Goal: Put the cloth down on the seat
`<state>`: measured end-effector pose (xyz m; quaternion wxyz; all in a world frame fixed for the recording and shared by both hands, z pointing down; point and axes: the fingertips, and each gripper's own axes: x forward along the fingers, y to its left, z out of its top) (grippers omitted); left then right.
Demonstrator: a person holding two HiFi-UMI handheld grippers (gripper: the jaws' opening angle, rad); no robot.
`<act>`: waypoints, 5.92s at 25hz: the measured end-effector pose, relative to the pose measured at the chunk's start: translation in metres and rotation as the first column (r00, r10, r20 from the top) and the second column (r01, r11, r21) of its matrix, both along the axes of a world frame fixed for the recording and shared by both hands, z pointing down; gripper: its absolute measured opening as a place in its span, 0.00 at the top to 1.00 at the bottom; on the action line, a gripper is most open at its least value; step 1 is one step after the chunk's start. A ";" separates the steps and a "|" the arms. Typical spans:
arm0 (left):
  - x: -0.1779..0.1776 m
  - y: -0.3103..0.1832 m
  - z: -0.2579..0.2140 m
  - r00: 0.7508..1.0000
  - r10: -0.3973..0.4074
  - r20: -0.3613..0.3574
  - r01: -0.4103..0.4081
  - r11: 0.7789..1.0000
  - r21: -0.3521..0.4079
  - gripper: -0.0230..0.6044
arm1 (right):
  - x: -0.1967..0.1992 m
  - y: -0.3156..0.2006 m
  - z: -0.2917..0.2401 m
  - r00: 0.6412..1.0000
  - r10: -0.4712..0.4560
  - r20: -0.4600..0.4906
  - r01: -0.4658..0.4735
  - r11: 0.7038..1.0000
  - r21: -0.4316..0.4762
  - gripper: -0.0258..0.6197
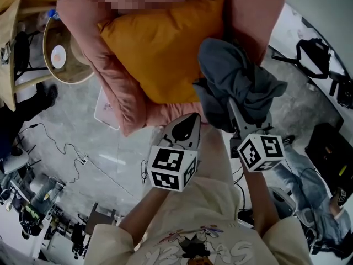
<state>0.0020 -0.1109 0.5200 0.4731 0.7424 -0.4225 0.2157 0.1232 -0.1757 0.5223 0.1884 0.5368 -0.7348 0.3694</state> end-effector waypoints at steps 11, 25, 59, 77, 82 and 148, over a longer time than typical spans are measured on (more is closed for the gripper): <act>0.000 -0.006 0.029 1.000 0.000 -0.002 0.000 0.998 -0.061 0.95 | -0.009 -0.017 0.058 0.996 -0.079 -0.046 0.076 0.995 -0.066 0.44; -0.004 -0.014 0.052 1.000 0.021 0.008 -0.020 0.995 -0.102 0.95 | 0.021 -0.011 0.152 0.995 -0.051 -0.086 0.032 0.978 -0.208 0.43; 0.005 0.014 0.062 0.993 0.089 0.078 -0.084 0.994 -0.076 0.96 | 0.015 -0.023 0.219 0.974 -0.038 -0.223 0.007 0.991 -0.137 0.41; -0.004 0.023 0.050 0.995 0.056 0.079 -0.053 0.998 -0.040 0.96 | 0.018 0.003 0.177 0.985 -0.001 -0.171 -0.017 0.995 -0.101 0.34; -0.005 0.022 0.045 0.995 0.061 0.082 -0.059 0.998 -0.029 0.96 | 0.020 0.006 0.170 0.986 0.000 -0.166 -0.016 0.995 -0.098 0.34; 0.007 0.094 -0.139 0.994 -0.046 0.098 0.018 0.963 0.270 0.96 | -0.041 0.125 -0.095 0.941 -0.301 0.153 0.299 0.954 0.031 0.76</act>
